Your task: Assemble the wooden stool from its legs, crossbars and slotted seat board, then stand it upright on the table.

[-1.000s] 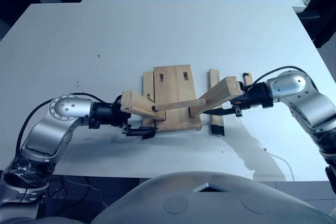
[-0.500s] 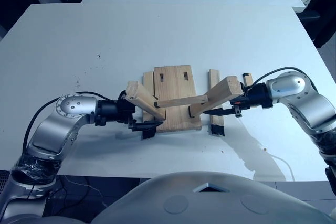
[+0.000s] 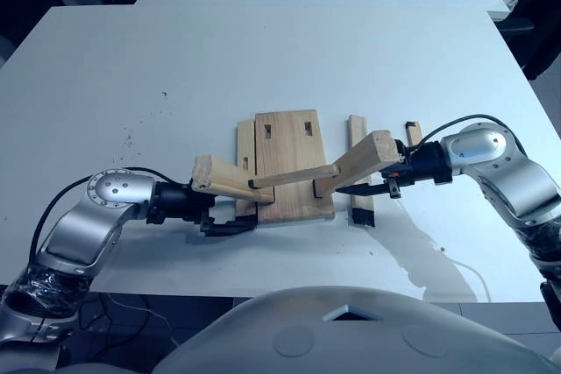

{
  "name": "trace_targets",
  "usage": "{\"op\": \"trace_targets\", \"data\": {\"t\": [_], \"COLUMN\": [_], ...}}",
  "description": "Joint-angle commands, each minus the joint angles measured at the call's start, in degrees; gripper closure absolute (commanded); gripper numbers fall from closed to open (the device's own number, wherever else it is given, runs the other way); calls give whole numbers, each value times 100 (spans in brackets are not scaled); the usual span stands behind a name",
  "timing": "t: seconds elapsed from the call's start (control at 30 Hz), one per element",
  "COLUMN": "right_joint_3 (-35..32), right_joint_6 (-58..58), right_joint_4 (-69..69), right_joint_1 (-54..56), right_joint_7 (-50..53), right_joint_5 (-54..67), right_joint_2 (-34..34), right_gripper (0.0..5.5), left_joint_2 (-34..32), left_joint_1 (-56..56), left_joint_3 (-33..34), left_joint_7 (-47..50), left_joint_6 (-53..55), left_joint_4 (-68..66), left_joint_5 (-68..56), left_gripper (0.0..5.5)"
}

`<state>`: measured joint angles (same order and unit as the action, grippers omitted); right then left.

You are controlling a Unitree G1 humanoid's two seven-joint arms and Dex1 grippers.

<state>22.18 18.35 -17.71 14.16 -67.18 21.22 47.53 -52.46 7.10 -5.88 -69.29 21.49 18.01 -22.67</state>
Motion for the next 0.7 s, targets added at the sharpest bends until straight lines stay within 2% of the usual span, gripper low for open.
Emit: {"op": "trace_targets", "data": {"t": [0.03,0.3,0.6,0.7], "right_joint_3": [316,323,234,198], "right_joint_6": [330,331,322,312], "right_joint_4": [157,161,94,90], "right_joint_1": [-283,-267,-441,-491], "right_joint_7": [-87,-77,42,98], "right_joint_5": [-314,-322,-317,-312], "right_joint_2": [52,33,86,89], "right_gripper": [350,350,350,350], "left_joint_2": [-163,-233,-539,-454], "left_joint_1": [-192,-442,-386,-843], "left_joint_3": [264,651,2149,2973], "left_joint_7": [-116,-306,-671,-616], "left_joint_6": [-12,71,795,1792], "left_joint_4": [-204,-509,-683,-689], "left_joint_5": [-68,-285,-1503,-3008], "left_gripper": [113,113,113,141]}}
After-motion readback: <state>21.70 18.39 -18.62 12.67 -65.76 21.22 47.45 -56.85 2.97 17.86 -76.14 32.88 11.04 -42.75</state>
